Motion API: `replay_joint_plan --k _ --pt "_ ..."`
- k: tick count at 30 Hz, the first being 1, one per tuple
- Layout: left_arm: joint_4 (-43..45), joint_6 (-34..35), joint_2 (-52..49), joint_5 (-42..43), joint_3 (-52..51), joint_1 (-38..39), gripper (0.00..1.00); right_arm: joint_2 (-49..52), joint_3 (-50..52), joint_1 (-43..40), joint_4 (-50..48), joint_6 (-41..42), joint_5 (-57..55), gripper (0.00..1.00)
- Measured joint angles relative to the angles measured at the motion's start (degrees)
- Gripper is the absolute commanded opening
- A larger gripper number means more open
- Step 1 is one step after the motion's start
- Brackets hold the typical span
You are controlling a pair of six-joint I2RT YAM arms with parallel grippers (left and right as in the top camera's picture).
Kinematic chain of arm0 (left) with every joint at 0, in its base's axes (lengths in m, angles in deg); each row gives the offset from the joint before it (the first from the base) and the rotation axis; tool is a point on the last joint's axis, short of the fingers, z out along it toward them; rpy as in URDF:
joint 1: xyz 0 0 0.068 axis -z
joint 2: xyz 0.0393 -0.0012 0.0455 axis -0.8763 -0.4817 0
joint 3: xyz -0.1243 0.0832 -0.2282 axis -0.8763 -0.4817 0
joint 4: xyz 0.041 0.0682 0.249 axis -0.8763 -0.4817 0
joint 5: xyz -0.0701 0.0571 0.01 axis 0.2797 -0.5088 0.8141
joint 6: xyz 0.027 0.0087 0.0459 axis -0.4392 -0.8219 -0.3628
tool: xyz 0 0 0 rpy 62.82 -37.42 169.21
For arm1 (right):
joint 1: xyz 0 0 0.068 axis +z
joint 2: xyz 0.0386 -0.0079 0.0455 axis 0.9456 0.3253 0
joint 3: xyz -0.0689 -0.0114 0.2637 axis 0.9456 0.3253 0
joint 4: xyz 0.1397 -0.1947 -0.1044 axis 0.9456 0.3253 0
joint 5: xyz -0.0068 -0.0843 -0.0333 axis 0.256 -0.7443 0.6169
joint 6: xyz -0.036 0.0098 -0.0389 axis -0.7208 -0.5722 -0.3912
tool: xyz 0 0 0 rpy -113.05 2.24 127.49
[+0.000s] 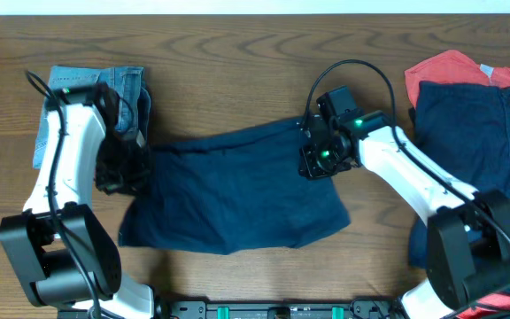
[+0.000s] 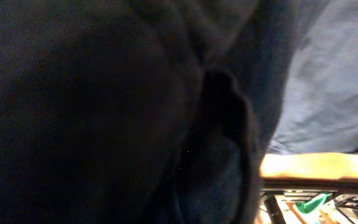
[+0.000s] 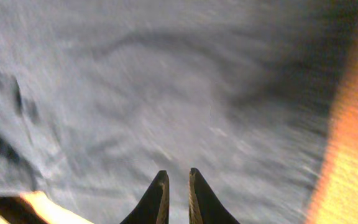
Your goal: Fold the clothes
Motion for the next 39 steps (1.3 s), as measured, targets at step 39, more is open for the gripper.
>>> replay_joint_plan --k 39 --pt "1.14 7.45 0.0 0.39 13.9 14.19 0.1 3.85 10.1 5.31 -2.34 10.29 -3.63 0.04"
